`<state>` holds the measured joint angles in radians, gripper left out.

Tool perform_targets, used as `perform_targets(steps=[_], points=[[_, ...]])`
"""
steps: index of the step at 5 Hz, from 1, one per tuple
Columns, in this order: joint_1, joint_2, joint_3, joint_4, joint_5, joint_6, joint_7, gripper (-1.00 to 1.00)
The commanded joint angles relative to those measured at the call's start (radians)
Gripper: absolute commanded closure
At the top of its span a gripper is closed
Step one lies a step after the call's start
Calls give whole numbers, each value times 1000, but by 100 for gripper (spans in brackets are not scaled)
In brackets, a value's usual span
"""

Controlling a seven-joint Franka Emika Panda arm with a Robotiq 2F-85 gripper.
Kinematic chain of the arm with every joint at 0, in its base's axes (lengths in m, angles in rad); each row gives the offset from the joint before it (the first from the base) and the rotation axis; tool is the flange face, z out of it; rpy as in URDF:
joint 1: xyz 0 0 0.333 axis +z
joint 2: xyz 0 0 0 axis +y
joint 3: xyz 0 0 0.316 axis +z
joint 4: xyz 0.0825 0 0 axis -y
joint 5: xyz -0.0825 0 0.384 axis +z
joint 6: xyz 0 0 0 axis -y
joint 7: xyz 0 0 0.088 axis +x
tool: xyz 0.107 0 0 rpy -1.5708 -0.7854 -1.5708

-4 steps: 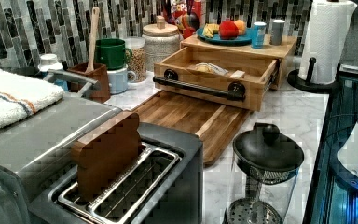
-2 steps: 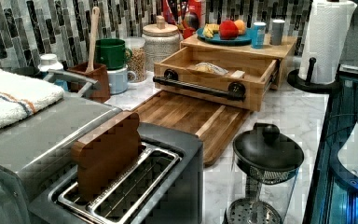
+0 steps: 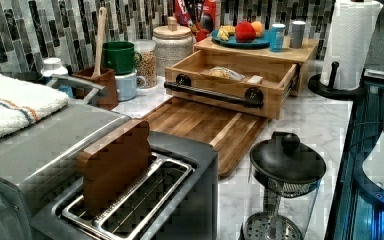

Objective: Close the drawer.

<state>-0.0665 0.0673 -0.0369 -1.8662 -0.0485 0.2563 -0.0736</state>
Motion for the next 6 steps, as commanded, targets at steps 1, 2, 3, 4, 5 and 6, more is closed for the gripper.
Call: perform_targets(steps=[1, 2, 3, 4, 5, 6], points=[[20, -12, 38, -52, 164, 43, -276, -100], [44, -22, 60, -102, 193, 83, -351, -100], [126, -56, 37, -203, 148, 194, -393, -100], [110, -68, 89, -304, 132, 319, -400, -100], [118, -53, 96, -325, 120, 332, -401, 100], [107, -31, 103, -350, 96, 352, -456, 100]])
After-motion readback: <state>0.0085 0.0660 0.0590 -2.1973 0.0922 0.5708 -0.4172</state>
